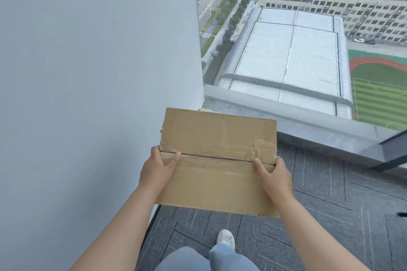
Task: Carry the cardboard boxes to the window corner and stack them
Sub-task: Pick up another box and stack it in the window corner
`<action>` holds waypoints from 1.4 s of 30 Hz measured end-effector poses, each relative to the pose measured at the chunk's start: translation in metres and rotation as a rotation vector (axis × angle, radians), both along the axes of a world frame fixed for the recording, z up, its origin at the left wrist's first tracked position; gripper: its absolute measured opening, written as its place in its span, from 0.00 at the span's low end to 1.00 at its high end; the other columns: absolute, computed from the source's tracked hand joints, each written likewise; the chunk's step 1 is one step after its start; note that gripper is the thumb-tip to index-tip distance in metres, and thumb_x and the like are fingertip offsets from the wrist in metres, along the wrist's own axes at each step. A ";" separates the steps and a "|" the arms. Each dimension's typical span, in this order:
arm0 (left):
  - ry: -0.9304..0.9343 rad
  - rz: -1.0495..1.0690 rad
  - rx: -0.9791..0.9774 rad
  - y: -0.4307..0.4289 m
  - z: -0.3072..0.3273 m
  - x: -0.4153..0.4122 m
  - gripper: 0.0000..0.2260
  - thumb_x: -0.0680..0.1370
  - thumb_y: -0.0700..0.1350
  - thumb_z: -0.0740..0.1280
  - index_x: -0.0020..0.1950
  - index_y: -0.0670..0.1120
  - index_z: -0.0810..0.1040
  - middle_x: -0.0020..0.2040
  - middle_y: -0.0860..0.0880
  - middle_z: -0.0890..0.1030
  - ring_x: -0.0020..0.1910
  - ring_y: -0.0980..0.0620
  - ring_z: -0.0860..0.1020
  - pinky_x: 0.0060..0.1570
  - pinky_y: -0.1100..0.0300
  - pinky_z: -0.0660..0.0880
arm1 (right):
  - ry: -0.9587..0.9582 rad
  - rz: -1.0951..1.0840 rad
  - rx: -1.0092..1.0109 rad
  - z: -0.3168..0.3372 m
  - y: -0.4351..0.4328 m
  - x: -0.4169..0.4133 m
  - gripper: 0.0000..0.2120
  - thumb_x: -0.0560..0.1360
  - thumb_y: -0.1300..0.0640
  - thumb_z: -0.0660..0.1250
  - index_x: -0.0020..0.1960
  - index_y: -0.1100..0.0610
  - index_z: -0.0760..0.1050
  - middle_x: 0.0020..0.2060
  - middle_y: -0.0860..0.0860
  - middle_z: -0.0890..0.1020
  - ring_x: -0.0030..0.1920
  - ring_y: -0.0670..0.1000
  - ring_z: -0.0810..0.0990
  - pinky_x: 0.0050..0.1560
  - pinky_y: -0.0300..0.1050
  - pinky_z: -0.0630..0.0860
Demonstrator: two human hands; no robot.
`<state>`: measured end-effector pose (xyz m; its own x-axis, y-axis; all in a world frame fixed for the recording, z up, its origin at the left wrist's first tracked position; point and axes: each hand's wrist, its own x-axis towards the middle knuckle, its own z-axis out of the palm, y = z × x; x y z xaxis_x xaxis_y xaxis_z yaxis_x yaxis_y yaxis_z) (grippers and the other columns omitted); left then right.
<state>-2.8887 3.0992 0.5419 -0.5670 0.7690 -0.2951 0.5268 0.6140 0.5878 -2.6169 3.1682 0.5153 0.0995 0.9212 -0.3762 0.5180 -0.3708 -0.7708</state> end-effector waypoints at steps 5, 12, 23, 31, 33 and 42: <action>0.008 -0.020 0.005 0.075 -0.009 -0.022 0.25 0.75 0.61 0.62 0.64 0.46 0.67 0.56 0.48 0.77 0.53 0.45 0.75 0.48 0.55 0.71 | -0.030 -0.011 0.001 0.000 0.067 -0.019 0.24 0.73 0.42 0.66 0.62 0.56 0.67 0.49 0.49 0.75 0.48 0.50 0.73 0.46 0.45 0.70; -0.015 -0.097 -0.015 0.206 -0.049 -0.070 0.23 0.73 0.61 0.64 0.59 0.46 0.71 0.57 0.47 0.77 0.54 0.45 0.75 0.51 0.52 0.73 | -0.106 -0.088 -0.075 -0.026 0.163 -0.061 0.26 0.74 0.41 0.64 0.63 0.57 0.66 0.52 0.51 0.75 0.51 0.53 0.74 0.50 0.49 0.73; -0.027 -0.201 -0.059 0.366 -0.119 -0.118 0.21 0.73 0.60 0.64 0.58 0.48 0.70 0.58 0.49 0.76 0.55 0.46 0.76 0.49 0.54 0.72 | -0.110 -0.218 -0.172 -0.097 0.291 -0.112 0.28 0.74 0.43 0.65 0.66 0.59 0.65 0.59 0.56 0.76 0.59 0.58 0.74 0.55 0.50 0.72; -0.042 -0.187 -0.108 0.403 -0.231 -0.129 0.21 0.75 0.58 0.63 0.61 0.47 0.69 0.60 0.48 0.76 0.59 0.46 0.74 0.50 0.57 0.68 | -0.161 -0.184 -0.209 -0.207 0.344 -0.124 0.28 0.74 0.42 0.65 0.65 0.58 0.64 0.58 0.55 0.76 0.58 0.59 0.75 0.53 0.51 0.72; -0.045 -0.188 -0.131 0.410 -0.258 -0.134 0.21 0.75 0.58 0.64 0.63 0.46 0.69 0.60 0.48 0.76 0.60 0.46 0.74 0.50 0.58 0.67 | -0.181 -0.169 -0.219 -0.237 0.353 -0.128 0.27 0.74 0.42 0.65 0.65 0.58 0.65 0.59 0.56 0.76 0.58 0.59 0.75 0.53 0.51 0.72; -0.028 -0.200 -0.163 0.441 -0.374 -0.147 0.23 0.76 0.55 0.64 0.67 0.45 0.66 0.64 0.47 0.75 0.62 0.45 0.73 0.49 0.60 0.66 | -0.195 -0.169 -0.304 -0.363 0.381 -0.147 0.26 0.74 0.42 0.65 0.62 0.60 0.66 0.59 0.58 0.76 0.59 0.60 0.74 0.54 0.50 0.71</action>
